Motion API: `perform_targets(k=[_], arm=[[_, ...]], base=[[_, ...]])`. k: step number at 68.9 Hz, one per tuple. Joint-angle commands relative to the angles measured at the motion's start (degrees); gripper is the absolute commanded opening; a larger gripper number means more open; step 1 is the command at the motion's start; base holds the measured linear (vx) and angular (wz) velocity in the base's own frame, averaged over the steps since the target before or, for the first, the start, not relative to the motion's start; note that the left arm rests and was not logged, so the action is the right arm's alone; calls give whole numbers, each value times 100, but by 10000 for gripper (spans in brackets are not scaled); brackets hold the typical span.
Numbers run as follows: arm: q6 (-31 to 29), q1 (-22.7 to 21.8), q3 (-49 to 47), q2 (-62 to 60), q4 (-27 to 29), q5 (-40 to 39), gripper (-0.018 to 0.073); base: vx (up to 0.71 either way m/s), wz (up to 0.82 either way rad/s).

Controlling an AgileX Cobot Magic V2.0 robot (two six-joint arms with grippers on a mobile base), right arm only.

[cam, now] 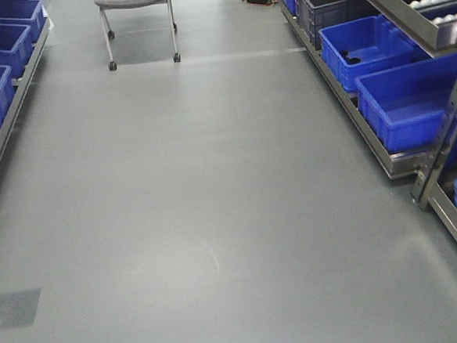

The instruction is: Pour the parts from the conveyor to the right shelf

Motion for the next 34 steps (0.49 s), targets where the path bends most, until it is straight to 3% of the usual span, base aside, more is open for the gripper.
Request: perform_targets(k=[1, 20, 34], arm=[[-57, 1, -148, 68, -49, -474, -6], [-57, -4, -148, 68, -49, -474, -6], [-57, -3, -148, 68, -49, -473, -6]], base=[[63, -2], [50, 3], [33, 37]])
